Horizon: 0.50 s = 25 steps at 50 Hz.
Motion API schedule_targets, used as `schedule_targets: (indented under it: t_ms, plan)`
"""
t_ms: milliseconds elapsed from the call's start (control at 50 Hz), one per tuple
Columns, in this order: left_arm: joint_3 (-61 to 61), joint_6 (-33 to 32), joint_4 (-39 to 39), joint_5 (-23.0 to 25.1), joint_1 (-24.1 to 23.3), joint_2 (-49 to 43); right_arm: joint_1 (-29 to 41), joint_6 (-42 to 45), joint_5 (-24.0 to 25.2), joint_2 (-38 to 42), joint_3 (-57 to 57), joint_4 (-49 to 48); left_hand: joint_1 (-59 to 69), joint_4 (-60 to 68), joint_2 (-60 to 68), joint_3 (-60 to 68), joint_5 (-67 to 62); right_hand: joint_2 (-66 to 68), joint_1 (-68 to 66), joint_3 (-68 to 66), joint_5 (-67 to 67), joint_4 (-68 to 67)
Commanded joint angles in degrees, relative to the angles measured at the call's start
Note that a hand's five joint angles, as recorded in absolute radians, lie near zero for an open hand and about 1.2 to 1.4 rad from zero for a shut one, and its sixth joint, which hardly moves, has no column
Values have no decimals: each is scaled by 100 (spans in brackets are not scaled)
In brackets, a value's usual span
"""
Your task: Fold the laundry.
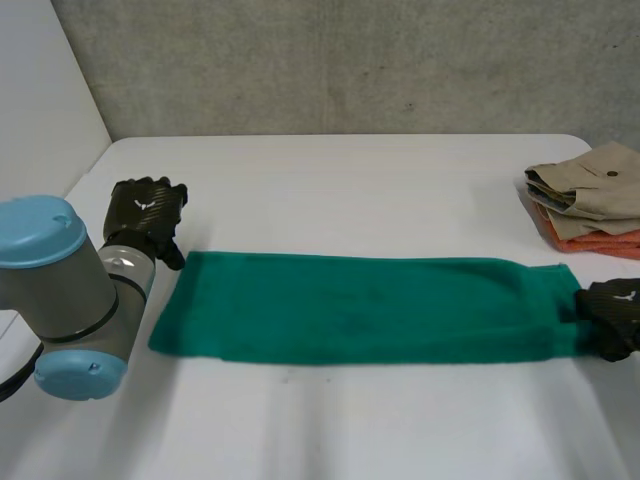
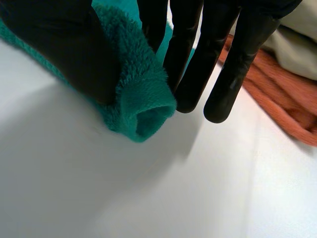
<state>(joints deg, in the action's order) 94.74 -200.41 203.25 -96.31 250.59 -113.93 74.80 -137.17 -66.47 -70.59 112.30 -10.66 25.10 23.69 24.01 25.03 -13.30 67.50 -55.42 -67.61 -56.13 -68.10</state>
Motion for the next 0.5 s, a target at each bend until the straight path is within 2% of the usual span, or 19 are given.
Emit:
schedule_targets:
  t_ms: [20,140,240,280,300,340,360,420,500]
  plan:
    - [80,11,4,-2,7,125,-580,85,-164,-561,-50,-129,-25,116,84,-18,-155,1250,-2458,-1239,-1387,-1190]
    - [98,20,4,-2,-2,204,-1125,952,-190,-657,-164,-129,-25,116,84,-18,-155,1250,-2458,-1239,-1387,-1190]
    - [80,20,-5,-2,16,230,-951,1289,-234,-789,-313,-112,-25,116,84,-18,-155,1250,-2458,-1239,-1387,-1190]
    - [80,20,-5,-2,16,239,-583,1245,-226,-1026,-366,-120,-25,116,84,-18,-155,1250,-2458,-1239,-1387,-1190]
    - [80,20,-5,-2,16,248,-16,1167,-208,-1271,-427,-155,-25,116,84,-18,-155,1250,-2458,-1239,-1387,-1190]
    - [80,20,-5,-10,16,292,507,1070,-199,-1448,-498,-243,-25,116,84,-18,-155,1250,-2458,-1239,-1387,-1190]
    - [80,20,-5,-10,25,309,1005,991,-173,-1597,-568,-382,-25,116,84,-18,-155,1250,-2458,-1239,-1387,-1190]
    - [98,28,-5,-10,34,388,1632,929,-147,-1668,-612,-690,-25,116,84,-18,-155,1250,-2458,-1239,-1387,-1190]
    - [98,20,-5,-10,51,450,2861,1008,-68,-1563,-832,-1279,-25,116,84,-18,-155,1250,-2458,-1239,-1387,-1190]
